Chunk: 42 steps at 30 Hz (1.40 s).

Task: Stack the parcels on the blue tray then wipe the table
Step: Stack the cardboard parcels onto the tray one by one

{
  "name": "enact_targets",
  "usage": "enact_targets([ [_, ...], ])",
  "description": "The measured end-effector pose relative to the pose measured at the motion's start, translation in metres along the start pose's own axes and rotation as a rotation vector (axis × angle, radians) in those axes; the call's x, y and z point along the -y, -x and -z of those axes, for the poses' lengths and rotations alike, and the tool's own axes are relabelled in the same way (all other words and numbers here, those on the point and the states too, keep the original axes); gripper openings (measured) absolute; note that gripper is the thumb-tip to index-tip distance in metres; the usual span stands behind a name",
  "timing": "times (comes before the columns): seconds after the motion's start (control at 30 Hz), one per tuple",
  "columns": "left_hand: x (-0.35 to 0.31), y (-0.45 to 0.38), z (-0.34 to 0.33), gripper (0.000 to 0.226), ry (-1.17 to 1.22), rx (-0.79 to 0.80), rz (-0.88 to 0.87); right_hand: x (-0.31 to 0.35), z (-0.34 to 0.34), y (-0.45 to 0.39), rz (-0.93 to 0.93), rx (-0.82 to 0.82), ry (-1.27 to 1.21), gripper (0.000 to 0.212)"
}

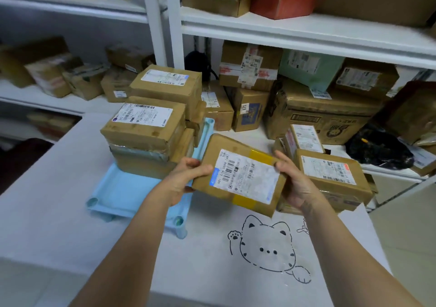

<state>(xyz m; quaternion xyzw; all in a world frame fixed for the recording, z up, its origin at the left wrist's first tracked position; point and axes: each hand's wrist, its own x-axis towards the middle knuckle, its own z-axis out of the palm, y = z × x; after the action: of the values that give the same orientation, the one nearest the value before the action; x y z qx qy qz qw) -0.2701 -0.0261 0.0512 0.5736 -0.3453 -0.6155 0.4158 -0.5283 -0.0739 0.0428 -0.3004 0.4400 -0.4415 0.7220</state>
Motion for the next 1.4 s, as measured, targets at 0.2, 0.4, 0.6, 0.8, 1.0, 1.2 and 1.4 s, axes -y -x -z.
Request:
enact_targets([
  [0.2,0.017,0.021,0.043,0.105,-0.218,0.106,0.066,-0.021,-0.014,0.0,-0.121,0.128,0.02,0.099],
  [0.4,0.028,0.052,0.074,0.096,-0.105,0.071,-0.004,-0.051,-0.045,-0.001,-0.151,0.299,-0.001,0.067],
  [0.6,0.035,0.073,0.126,0.066,-0.062,-0.039,0.067,-0.079,-0.086,-0.006,-0.202,0.379,0.123,0.071],
  [0.8,0.046,0.068,0.167,0.071,-0.089,-0.21,0.041,-0.095,-0.136,-0.011,-0.258,0.374,0.226,0.072],
  [1.0,0.045,0.055,0.192,0.043,-0.194,-0.371,0.058,-0.12,-0.159,-0.018,-0.272,0.422,0.179,0.109],
  [1.2,0.045,0.043,0.205,0.042,-0.266,-0.408,0.044,-0.136,-0.166,-0.023,-0.273,0.369,0.217,0.085],
  [1.4,0.053,0.031,0.212,0.036,-0.323,-0.413,0.127,-0.145,-0.173,-0.023,-0.298,0.304,0.192,0.042],
])
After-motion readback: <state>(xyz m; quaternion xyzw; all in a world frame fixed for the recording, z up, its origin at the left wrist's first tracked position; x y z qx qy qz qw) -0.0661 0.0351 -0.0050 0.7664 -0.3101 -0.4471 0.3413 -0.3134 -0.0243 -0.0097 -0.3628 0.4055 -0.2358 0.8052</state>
